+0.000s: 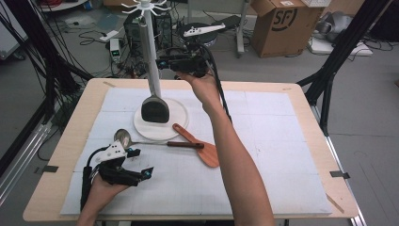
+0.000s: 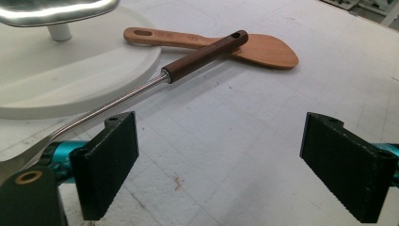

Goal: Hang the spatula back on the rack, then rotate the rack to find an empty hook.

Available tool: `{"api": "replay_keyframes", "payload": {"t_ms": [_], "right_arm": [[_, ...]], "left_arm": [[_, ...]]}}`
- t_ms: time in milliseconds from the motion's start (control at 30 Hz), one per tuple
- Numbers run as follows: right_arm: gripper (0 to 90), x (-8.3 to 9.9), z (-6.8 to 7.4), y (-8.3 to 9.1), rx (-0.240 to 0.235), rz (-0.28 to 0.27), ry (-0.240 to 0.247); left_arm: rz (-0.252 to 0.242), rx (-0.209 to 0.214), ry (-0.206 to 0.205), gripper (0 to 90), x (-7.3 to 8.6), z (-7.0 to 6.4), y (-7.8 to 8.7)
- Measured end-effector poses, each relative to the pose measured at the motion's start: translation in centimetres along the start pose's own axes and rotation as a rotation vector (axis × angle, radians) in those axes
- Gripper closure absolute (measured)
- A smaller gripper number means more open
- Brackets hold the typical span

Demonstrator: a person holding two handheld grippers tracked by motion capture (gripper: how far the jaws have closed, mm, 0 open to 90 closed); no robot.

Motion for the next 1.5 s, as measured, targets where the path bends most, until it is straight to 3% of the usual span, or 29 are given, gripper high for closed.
{"api": "replay_keyframes", "payload": {"t_ms": [167, 400, 800, 1000, 1267, 1500], "right_arm": [[89.5, -0.3, 0.2, 0.7, -0.025, 0.009, 0.025], [89.9, -1.6, 0.1, 2.5, -0.062, -0.026, 0.031], [90.0, -6.2, 0.1, 4.7, -0.069, -0.126, 0.072], [90.0, -7.7, 0.0, 4.7, -0.069, -0.145, 0.077], [90.0, -8.7, -0.4, 4.2, -0.019, -0.119, 0.072], [90.0, -8.9, -0.3, 4.0, -0.048, -0.160, 0.069]], "left_arm": [[0.002, 0.006, -0.004, 12.5, 0.0, -0.1, 0.1], [0.002, 0.002, -0.002, 12.6, 0.1, -0.2, 0.2], [0.009, -0.001, -0.008, 12.6, 0.2, -0.1, 0.2], [0.008, 0.001, -0.007, 12.5, 0.2, -0.2, 0.3], [-0.002, 0.002, -0.004, 12.6, 0.1, -0.3, 0.2], [-0.001, 0.001, -0.004, 12.6, 0.1, -0.3, 0.2]]}}
Point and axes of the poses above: each handheld gripper's, and its own axes: y roughly backward along the jaws, x roughly out of its underside, z roughly to its left, the point moved 4 cm from there along -y, roughly forward along the jaws
